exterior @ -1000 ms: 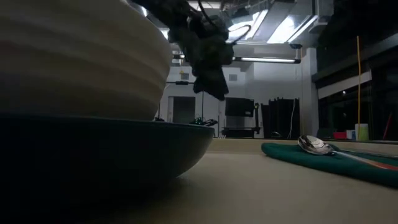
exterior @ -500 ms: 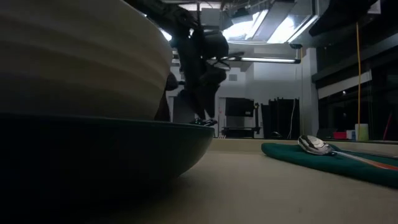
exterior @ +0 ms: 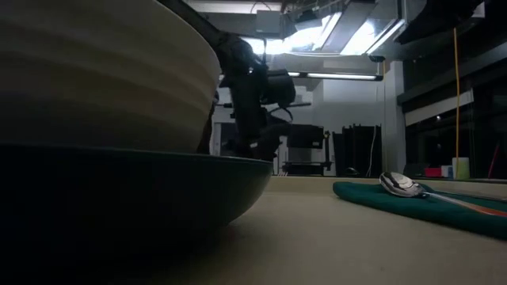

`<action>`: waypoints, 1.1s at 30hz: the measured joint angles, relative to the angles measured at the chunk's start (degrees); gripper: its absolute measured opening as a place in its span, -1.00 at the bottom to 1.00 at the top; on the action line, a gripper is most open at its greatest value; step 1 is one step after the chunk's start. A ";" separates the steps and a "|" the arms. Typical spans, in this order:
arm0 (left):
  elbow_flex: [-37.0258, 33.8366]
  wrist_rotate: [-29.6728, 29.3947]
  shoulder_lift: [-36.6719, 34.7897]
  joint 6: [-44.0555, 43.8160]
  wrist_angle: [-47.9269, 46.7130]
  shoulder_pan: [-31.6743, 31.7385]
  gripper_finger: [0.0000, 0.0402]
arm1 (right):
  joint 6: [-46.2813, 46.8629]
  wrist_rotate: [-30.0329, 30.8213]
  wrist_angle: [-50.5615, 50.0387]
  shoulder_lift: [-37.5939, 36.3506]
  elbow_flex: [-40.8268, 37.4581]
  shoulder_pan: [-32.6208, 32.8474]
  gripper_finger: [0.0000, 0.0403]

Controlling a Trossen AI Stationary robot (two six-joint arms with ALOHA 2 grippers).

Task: Set up tray
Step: Put the orange fork on the green napkin to the left of the orange spoon

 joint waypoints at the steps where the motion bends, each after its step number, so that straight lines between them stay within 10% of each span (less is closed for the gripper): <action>1: -0.04 -0.08 0.38 -0.45 -0.08 0.00 0.05 | -0.18 -0.25 -0.05 -0.26 0.00 0.00 -0.49; 10: 0.22 -1.13 1.98 -3.79 0.44 -0.02 -0.05 | -2.32 -1.46 -0.22 -0.91 0.02 0.00 -0.49; 20: 0.12 0.52 2.08 -5.05 1.32 -0.02 -0.92 | -2.88 -2.76 -0.24 -0.90 0.02 0.00 -0.49; 33: -0.17 3.38 -8.50 -9.88 7.66 -2.19 -0.98 | 2.27 -2.36 -0.39 -0.90 -0.60 0.00 -0.49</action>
